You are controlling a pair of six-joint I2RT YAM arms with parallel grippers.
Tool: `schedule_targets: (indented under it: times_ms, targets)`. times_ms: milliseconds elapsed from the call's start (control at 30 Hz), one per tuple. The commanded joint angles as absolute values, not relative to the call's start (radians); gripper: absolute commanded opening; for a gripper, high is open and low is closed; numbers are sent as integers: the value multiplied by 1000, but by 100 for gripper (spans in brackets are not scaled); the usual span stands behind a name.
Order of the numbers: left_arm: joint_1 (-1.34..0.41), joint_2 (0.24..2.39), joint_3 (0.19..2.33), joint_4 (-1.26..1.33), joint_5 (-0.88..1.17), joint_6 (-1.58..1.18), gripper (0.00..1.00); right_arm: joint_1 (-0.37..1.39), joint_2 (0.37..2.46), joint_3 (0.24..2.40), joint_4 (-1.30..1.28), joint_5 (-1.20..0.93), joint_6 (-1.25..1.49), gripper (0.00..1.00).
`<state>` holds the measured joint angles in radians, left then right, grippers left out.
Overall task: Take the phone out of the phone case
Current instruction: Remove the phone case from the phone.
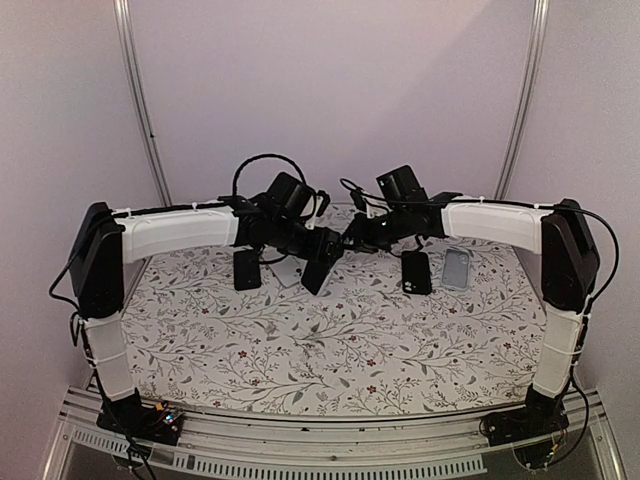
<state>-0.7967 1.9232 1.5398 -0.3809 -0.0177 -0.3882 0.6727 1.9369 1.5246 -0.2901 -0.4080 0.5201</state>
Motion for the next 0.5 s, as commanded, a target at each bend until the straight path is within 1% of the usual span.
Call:
schedule_targets:
  times_ms: [0,233,467]
  targets:
    - [-814,1958,1574,-405,-73,-369,91,684,1945,1557,-211,-487,551,0]
    - [-821,1976,1561,-404,-149,-373,89,684,1971,1542,-193,-533,600,0]
    - [-819,2005,1549,-399,-204,-373,85,686,1980,1489,-160,-586,645,0]
